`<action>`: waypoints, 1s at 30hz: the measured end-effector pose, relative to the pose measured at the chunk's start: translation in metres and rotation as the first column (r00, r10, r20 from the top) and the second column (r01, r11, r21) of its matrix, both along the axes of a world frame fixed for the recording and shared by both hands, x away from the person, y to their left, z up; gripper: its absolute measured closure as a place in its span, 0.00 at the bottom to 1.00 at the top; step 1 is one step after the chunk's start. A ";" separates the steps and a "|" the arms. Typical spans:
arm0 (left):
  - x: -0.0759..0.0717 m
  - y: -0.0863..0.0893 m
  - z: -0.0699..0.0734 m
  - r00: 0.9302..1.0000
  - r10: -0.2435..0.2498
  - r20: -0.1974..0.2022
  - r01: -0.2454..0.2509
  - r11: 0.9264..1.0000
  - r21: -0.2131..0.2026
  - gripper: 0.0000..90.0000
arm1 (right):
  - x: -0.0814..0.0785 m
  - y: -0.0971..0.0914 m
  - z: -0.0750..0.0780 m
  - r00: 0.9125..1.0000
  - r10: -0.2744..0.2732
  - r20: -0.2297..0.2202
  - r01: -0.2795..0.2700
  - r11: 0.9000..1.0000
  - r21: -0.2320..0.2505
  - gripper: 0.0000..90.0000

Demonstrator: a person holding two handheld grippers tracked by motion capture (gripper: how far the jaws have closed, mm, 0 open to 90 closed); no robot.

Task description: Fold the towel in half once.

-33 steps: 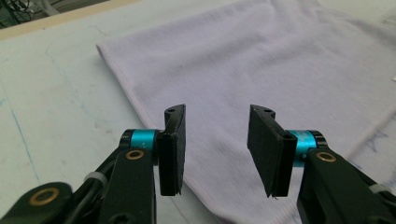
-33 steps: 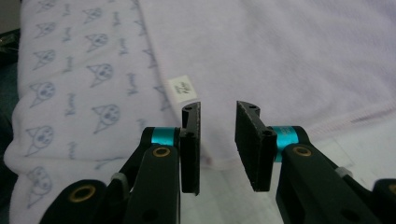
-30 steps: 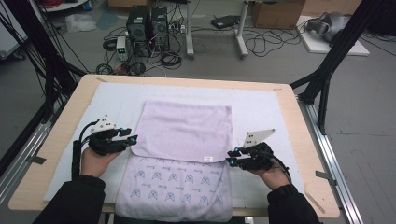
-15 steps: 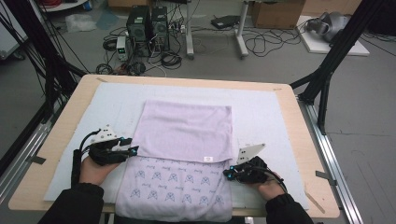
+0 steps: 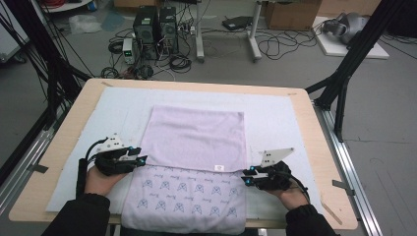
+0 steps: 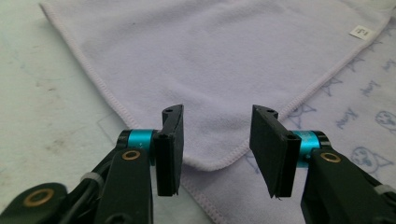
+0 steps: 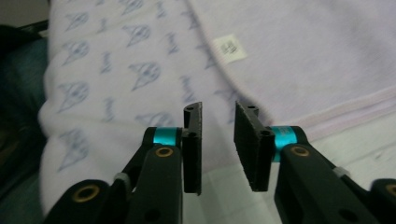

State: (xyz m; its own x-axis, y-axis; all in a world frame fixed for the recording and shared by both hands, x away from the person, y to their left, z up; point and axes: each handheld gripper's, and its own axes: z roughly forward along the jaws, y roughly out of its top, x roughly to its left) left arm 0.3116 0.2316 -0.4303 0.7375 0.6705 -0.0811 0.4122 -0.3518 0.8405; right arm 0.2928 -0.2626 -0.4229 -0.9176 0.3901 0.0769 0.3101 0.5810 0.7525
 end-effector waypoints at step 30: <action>0.010 -0.003 -0.015 0.999 0.022 -0.037 -0.019 0.996 0.087 0.96 | 0.043 0.008 -0.019 0.996 -0.082 -0.032 0.083 0.996 0.025 0.94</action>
State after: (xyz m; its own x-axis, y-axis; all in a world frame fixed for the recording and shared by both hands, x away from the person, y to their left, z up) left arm 0.3212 0.2283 -0.4455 0.7209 0.6913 -0.0498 0.4513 -0.4136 0.7907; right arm 0.3359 -0.2543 -0.4415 -0.8793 0.4618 0.1164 0.3798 0.5323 0.7566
